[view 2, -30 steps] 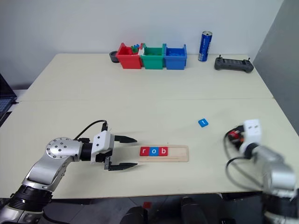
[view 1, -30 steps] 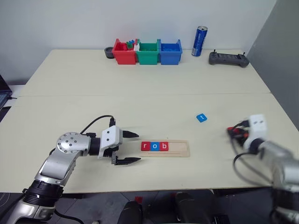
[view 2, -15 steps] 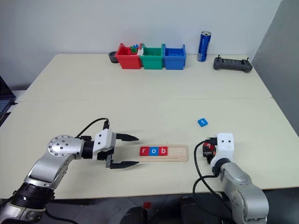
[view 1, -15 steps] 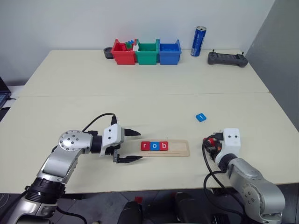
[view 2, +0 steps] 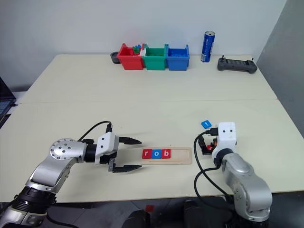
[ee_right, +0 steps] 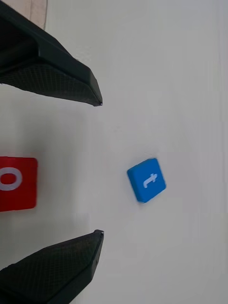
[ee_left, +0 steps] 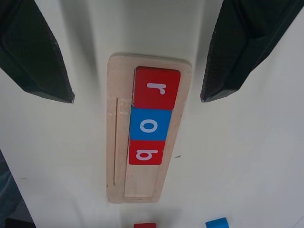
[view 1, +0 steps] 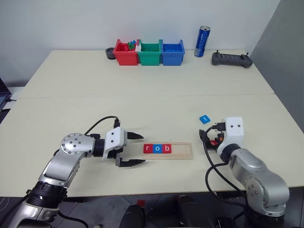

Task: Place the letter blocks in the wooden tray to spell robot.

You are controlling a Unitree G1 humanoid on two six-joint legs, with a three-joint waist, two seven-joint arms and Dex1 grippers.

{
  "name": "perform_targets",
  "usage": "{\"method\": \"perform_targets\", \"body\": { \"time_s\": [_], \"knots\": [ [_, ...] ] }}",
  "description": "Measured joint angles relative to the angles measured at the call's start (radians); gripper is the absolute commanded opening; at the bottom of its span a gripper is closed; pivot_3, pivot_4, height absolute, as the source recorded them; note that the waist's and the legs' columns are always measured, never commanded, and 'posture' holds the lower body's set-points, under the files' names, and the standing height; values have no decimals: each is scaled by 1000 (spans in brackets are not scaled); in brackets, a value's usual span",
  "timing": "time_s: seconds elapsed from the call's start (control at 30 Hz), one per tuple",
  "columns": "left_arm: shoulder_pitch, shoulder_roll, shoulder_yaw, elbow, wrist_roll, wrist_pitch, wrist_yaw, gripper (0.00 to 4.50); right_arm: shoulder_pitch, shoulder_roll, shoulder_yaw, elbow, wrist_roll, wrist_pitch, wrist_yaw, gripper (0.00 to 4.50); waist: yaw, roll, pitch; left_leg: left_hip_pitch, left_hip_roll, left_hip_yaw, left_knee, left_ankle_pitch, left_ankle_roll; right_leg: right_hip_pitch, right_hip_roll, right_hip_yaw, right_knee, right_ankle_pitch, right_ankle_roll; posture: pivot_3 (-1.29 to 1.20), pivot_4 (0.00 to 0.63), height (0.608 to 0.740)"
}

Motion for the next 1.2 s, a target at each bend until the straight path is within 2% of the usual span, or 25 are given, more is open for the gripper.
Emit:
{"method": "perform_targets", "body": {
  "time_s": [0.17,0.27,0.33,0.63,0.8,0.9,1.13,1.2],
  "knots": [
    [0,-3,0,1,7,-1,1,4500,-22,-373,18,88,95,-107,379,4468,2,0,1,0,-1,0,0,0,1,0,0,0,-1,0,1,0,150,740],
    [0,-8,0,1,9,-2,1,4500,-13,-536,91,151,84,-254,574,4468,2,0,1,0,0,0,0,0,1,0,0,0,-1,-1,2,0,150,740],
    [0,-13,-1,2,10,-3,1,4500,-6,-601,137,214,60,-356,666,4468,2,-1,1,0,0,1,0,0,1,0,0,0,-1,-1,2,0,150,740],
    [15,-13,-1,3,14,-6,1,4500,-122,-658,252,539,-54,-623,873,4468,2,-1,1,0,0,1,1,0,1,0,0,0,0,1,-1,0,150,740],
    [16,-13,-1,-1,14,-2,6,4500,-172,-658,285,627,-80,-666,942,4468,3,-1,1,0,0,1,1,0,1,0,0,0,0,1,-2,0,150,740],
    [15,-13,-1,-5,14,1,14,4500,-180,-658,285,641,-83,-667,970,3864,4,-1,1,0,0,1,1,0,1,0,0,0,0,1,-2,0,150,740],
    [15,-13,-1,-18,13,20,20,4500,-190,-658,285,650,-92,-661,992,1562,5,-1,1,0,0,1,1,0,1,1,0,0,0,1,-2,0,150,740],
    [15,-12,0,-18,13,22,20,4500,-190,-657,283,640,-86,-648,996,1407,5,-1,1,0,0,1,1,0,1,1,0,0,0,1,-2,0,150,740]
  ]
}}
